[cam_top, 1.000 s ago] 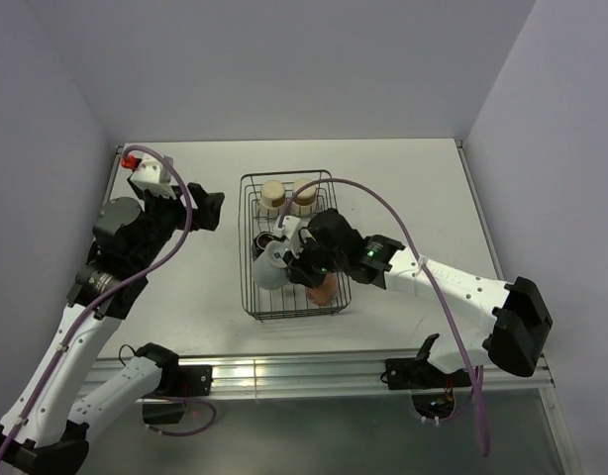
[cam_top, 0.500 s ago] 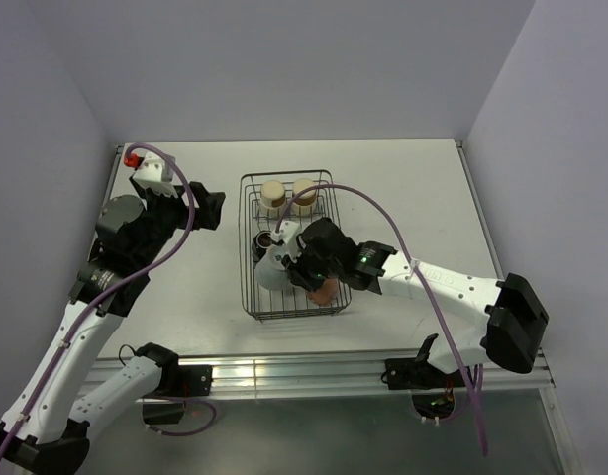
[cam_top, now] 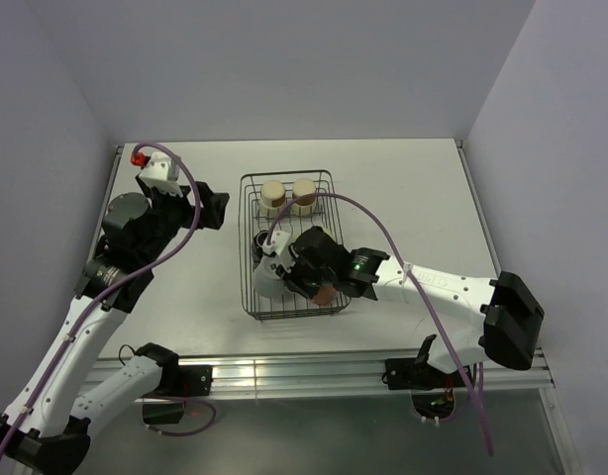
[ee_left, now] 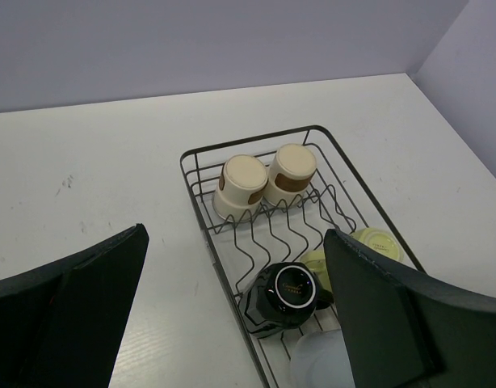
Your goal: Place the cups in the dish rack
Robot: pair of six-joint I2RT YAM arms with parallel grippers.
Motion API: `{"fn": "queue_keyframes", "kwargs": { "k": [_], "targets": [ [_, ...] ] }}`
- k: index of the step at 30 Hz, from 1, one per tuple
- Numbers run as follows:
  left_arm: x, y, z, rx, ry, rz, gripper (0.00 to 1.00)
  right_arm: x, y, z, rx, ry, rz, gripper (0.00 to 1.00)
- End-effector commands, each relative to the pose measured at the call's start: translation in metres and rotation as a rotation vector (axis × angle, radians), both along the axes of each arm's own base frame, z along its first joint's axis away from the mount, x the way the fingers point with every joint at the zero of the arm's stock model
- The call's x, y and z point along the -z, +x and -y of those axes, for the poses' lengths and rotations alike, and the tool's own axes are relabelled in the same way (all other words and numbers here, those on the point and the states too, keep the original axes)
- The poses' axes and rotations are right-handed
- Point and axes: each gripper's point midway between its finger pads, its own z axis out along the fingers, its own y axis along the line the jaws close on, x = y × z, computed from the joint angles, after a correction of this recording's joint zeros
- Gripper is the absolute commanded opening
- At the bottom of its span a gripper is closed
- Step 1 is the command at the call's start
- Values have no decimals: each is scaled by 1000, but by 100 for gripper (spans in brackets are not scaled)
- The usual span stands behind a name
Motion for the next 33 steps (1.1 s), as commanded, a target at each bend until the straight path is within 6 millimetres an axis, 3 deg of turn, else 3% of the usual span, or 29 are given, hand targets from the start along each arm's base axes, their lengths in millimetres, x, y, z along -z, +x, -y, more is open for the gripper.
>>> {"fn": "queue_keyframes", "kwargs": {
  "k": [1,33],
  "targets": [
    [-8,1,3,17,-20,35,99,-20,11,-21,-12,76,101,0],
    [8,2,-4,-18,3,49,99,25,8,-21,3,-59,54,0]
  ]
}}
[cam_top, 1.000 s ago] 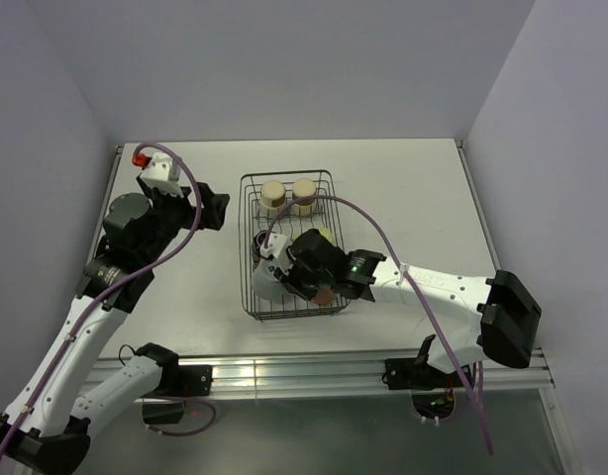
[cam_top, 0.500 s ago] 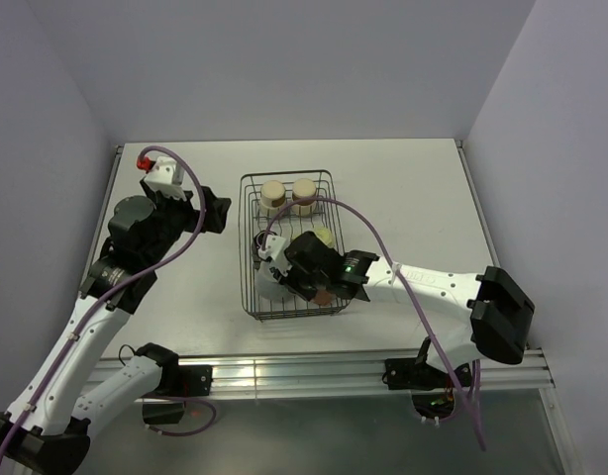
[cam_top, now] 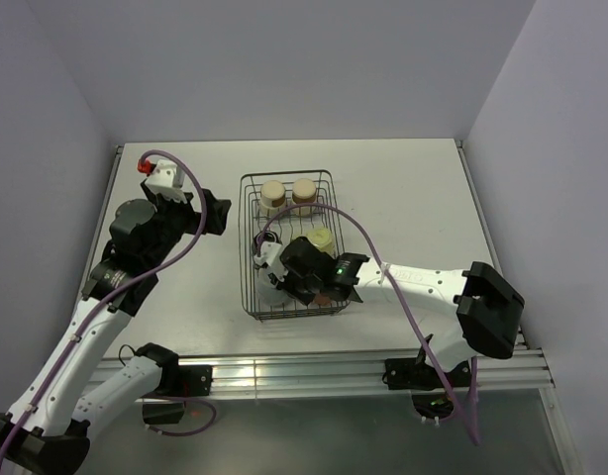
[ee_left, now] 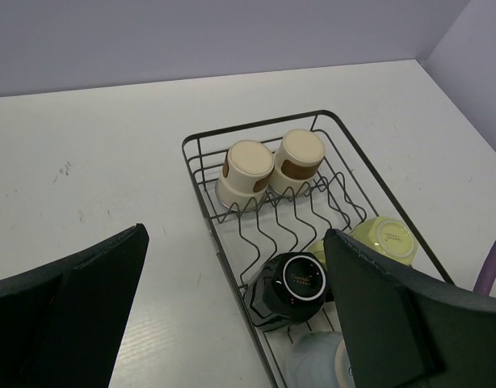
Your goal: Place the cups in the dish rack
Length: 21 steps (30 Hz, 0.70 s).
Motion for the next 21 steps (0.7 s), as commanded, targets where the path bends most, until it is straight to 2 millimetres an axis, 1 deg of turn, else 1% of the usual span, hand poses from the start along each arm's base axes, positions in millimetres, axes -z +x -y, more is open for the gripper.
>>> {"fn": "queue_keyframes", "kwargs": {
  "k": [1,3,6,7,10,12,15,17,19,21],
  "targets": [
    [-15,1,-5,-17,-6,64,99,-17,11,-20,2,69,56,0],
    [-14,0,-5,-19,-5,66,99,-13,11,-20,3,60,49,0],
    [-14,0,-6,-23,-2,68,99,-12,13,-21,5,59,59,0],
    [-14,0,-6,-23,-2,67,99,-13,17,-20,20,56,74,0],
    [-13,0,-7,-28,-3,66,99,-12,17,-20,19,52,76,0],
    [-12,-1,-7,-26,-2,64,99,-11,17,-20,23,51,74,4],
    [-11,-2,-8,-28,-2,64,99,-11,17,-19,24,49,72,14],
    [-12,-1,-8,-29,-3,67,99,-11,17,-20,22,47,68,19],
    [-11,-1,-8,-29,-1,66,99,-11,17,-20,21,45,66,25],
    [-12,-1,-8,-27,0,68,99,-11,16,-21,17,45,68,28]
  ]
}}
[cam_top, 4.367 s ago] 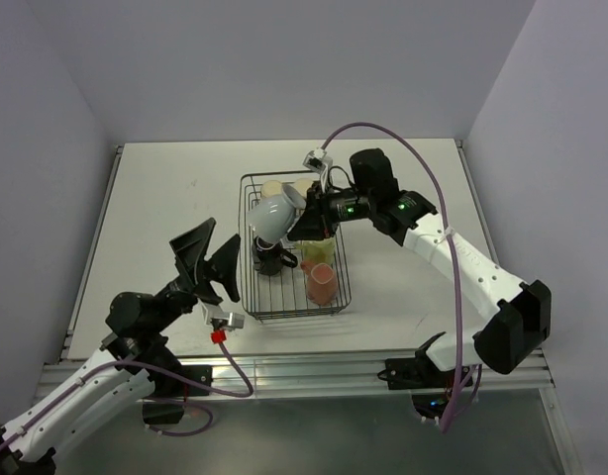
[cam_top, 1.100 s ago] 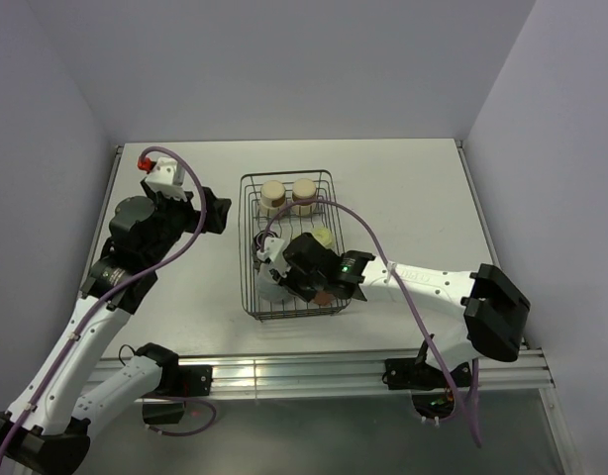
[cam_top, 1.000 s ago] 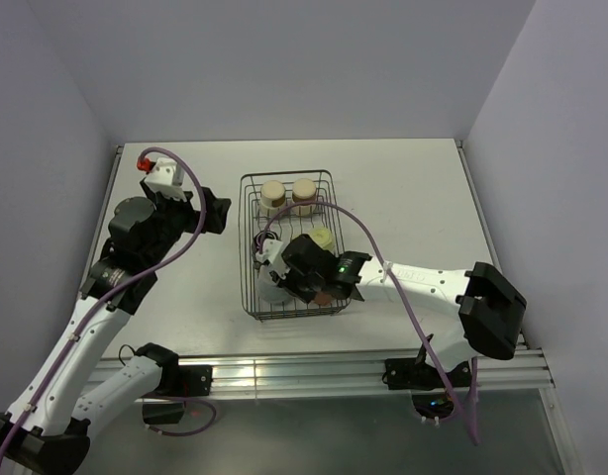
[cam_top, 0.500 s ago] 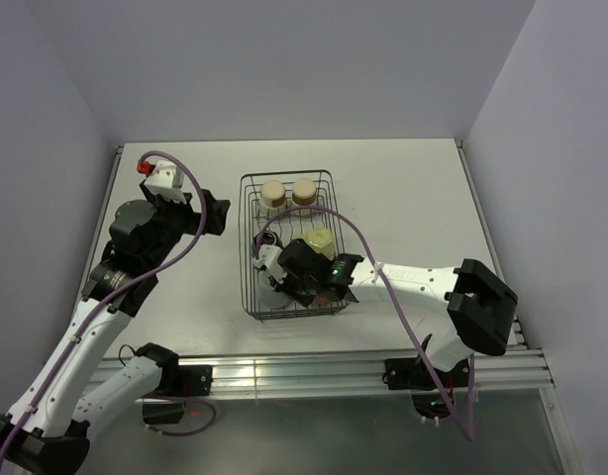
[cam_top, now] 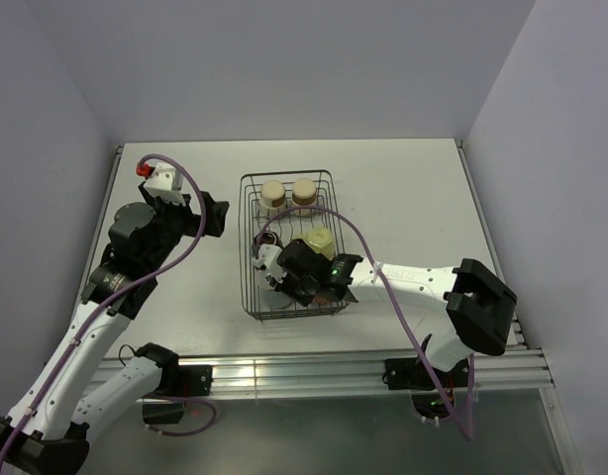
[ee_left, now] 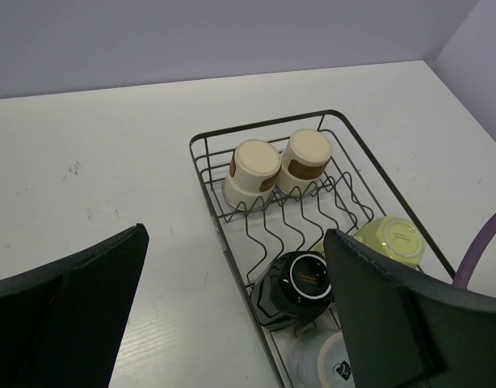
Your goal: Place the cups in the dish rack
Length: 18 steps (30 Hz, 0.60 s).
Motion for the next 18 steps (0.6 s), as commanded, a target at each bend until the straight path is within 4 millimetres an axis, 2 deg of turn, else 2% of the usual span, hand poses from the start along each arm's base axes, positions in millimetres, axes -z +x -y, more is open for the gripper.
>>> {"fn": "queue_keyframes", "kwargs": {
  "k": [1,11,18],
  "targets": [
    [-15,1,-3,-11,-10,59,99,-27,14,-24,2,93,74,29],
    [-14,0,-4,-13,-2,57,99,-28,12,-26,-8,87,73,37],
    [-13,0,-4,-12,8,42,99,-43,6,-21,-1,105,70,40]
  ]
}}
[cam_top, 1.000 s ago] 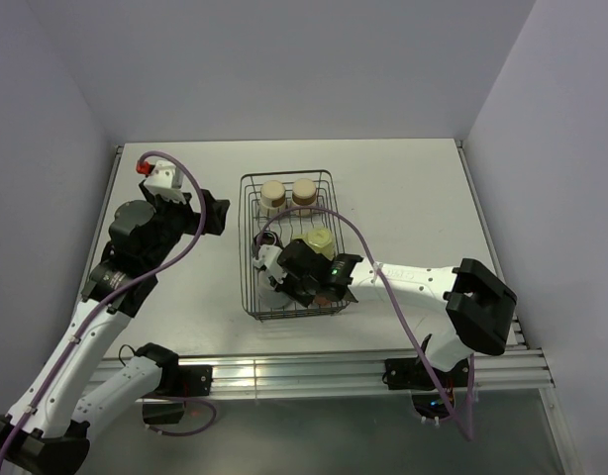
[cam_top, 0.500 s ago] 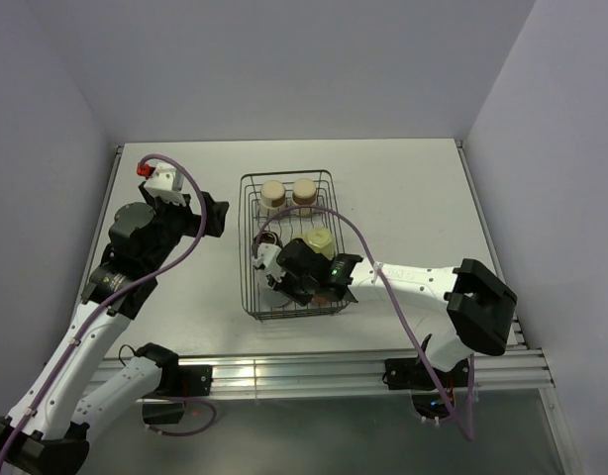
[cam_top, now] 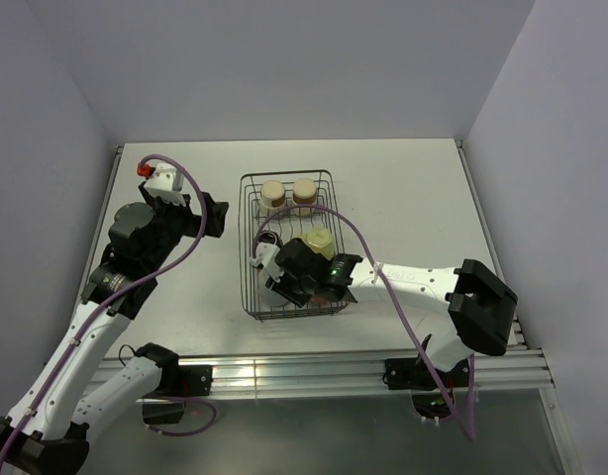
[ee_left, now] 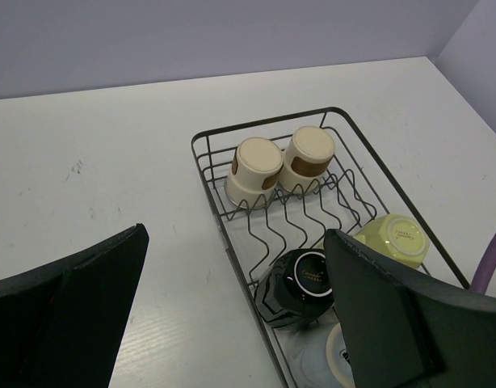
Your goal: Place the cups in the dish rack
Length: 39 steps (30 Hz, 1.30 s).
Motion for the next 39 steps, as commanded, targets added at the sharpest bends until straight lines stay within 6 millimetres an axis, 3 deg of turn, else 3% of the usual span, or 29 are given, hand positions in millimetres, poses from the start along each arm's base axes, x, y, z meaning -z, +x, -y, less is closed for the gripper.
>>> {"fn": "queue_keyframes", "kwargs": {
  "k": [1,17,20,25,27,28,29,30,31,32,35,36,38,39],
  "targets": [
    [-13,1,-4,-14,3,36,99,-37,3,-10,10,82,45,40],
    [-3,4,-4,-14,46,-40,99,-99,10,1,26,178,164,45],
    [4,7,-3,1,50,-104,99,-117,17,4,46,220,199,53],
    [9,15,-2,27,67,-215,99,-147,52,24,167,296,221,69],
    [10,23,4,63,65,-270,99,-166,76,41,251,341,233,82],
    [25,25,7,82,73,-343,99,-171,90,55,305,349,241,86],
    [27,25,13,126,55,-373,99,-180,96,61,325,368,254,92],
    [20,26,17,149,39,-379,99,-184,101,68,348,376,262,95],
    [29,29,21,163,25,-436,99,-187,106,75,373,383,269,97],
    [23,30,25,201,-2,-442,99,-189,115,91,423,385,282,100],
    [22,40,29,237,-36,-485,99,-194,130,118,514,402,303,100],
    [22,42,31,252,-45,-496,99,-195,143,140,588,403,317,100],
    [30,59,21,212,-60,-564,99,-195,159,166,695,406,317,100],
    [32,62,20,225,-87,-588,99,-193,173,195,780,391,324,100]
  ]
}}
